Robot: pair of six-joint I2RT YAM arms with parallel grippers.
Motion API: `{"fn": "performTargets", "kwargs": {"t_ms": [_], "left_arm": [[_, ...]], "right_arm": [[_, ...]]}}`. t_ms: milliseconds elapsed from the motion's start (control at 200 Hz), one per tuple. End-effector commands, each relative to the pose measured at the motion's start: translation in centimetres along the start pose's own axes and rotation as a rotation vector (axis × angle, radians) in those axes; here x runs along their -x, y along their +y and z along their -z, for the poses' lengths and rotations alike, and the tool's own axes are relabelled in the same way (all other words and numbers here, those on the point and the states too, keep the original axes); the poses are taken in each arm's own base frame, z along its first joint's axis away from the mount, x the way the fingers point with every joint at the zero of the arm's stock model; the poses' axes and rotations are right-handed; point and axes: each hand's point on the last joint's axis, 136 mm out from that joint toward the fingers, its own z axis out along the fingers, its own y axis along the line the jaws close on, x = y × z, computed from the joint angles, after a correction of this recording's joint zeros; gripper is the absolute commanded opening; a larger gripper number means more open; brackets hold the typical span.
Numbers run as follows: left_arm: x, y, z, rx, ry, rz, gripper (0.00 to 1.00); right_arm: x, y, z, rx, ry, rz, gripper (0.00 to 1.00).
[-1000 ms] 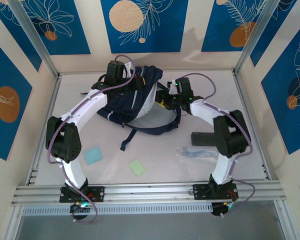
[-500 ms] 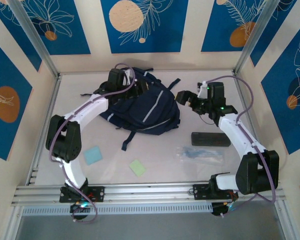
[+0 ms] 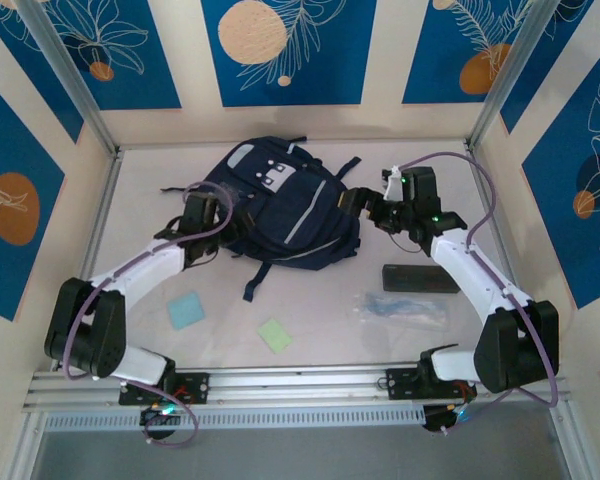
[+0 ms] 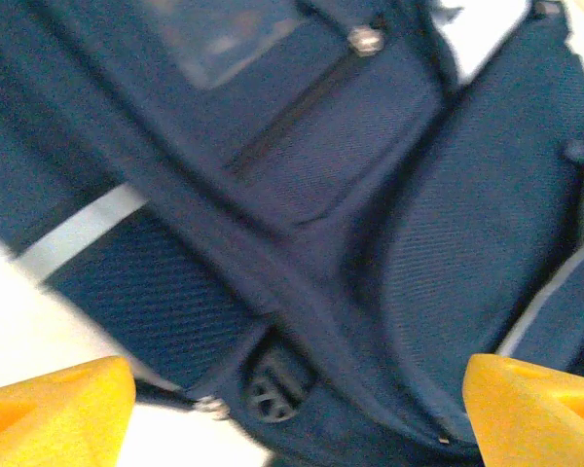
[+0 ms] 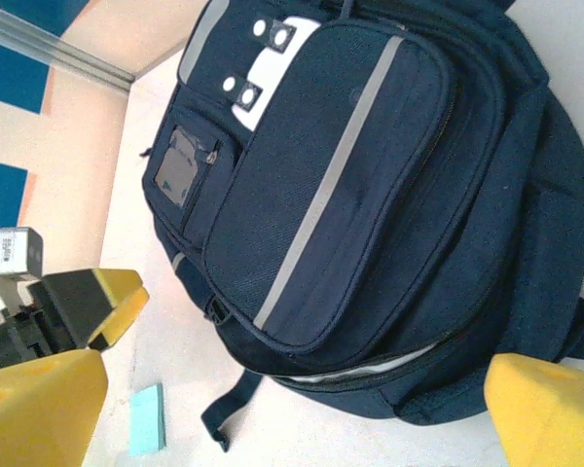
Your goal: Pack the student bag
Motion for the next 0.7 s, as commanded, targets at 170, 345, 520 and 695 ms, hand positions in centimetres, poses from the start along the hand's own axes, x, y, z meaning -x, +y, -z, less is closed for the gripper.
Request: {"fn": "performTargets", "kwargs": {"t_ms": [170,345,520,695], "left_arm": [[0.3,5.3,-0.9,0.173,-0.117,0.215,0.85],[0.9,5.6,-3.1,0.153,-0.164,0.333,0.78],[1.2,4.9,-5.6,0.131,-0.151,0.368,0.54],[0.6,3.5,-7.1,0.066,-0.11,0.38,0.17]], "right_arm": [[-3.0,1.9,-1.6,-0.039,0.071,0.074,0.99],[-3.4,2.7,-1.4,-0.019,0.082,0.079,0.99],[-3.8,3.5,-0.8,-0.006,0.088,0.089,0.99],[-5.9,5.1,-0.8,0.027,0.13,0.116,0.99]]}}
